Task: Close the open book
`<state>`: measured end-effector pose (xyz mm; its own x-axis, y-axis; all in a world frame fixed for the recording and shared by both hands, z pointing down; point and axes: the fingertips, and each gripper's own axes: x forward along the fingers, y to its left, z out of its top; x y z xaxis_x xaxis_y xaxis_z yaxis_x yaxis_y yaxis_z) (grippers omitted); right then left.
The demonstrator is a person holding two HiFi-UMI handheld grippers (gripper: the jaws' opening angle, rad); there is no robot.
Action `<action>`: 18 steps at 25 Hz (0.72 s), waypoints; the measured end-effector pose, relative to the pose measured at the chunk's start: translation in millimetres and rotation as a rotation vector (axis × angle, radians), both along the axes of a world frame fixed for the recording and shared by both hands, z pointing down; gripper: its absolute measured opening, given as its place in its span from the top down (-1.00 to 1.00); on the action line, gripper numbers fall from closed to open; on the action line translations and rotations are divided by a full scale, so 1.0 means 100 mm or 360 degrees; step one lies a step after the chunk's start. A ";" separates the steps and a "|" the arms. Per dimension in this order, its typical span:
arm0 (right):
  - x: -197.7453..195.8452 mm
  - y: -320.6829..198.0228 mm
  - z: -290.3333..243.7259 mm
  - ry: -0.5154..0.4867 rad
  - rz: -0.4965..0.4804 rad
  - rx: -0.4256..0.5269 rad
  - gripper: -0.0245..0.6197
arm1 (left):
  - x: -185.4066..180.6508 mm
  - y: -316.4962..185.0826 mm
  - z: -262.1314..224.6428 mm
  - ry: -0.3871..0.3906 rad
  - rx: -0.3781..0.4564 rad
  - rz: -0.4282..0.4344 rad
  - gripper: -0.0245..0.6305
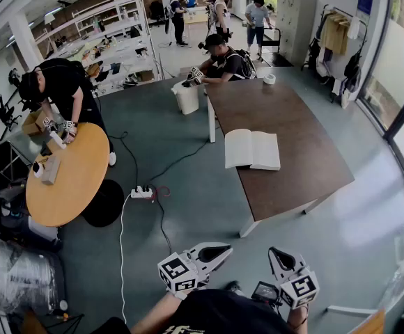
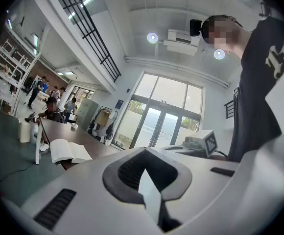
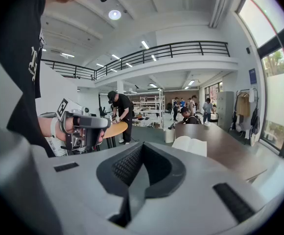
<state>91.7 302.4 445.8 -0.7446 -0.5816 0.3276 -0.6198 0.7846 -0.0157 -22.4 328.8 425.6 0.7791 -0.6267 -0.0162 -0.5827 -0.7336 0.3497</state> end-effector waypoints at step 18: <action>0.95 -0.06 -0.08 -0.0102 0.0123 -0.0048 0.96 | 0.87 -0.08 0.01 -0.0054 -0.0003 0.0043 0.91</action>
<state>186.6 296.1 438.1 -0.7179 -0.6288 0.2986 -0.6754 0.7331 -0.0801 64.2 320.7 426.9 0.7957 -0.6056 0.0116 -0.5745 -0.7484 0.3313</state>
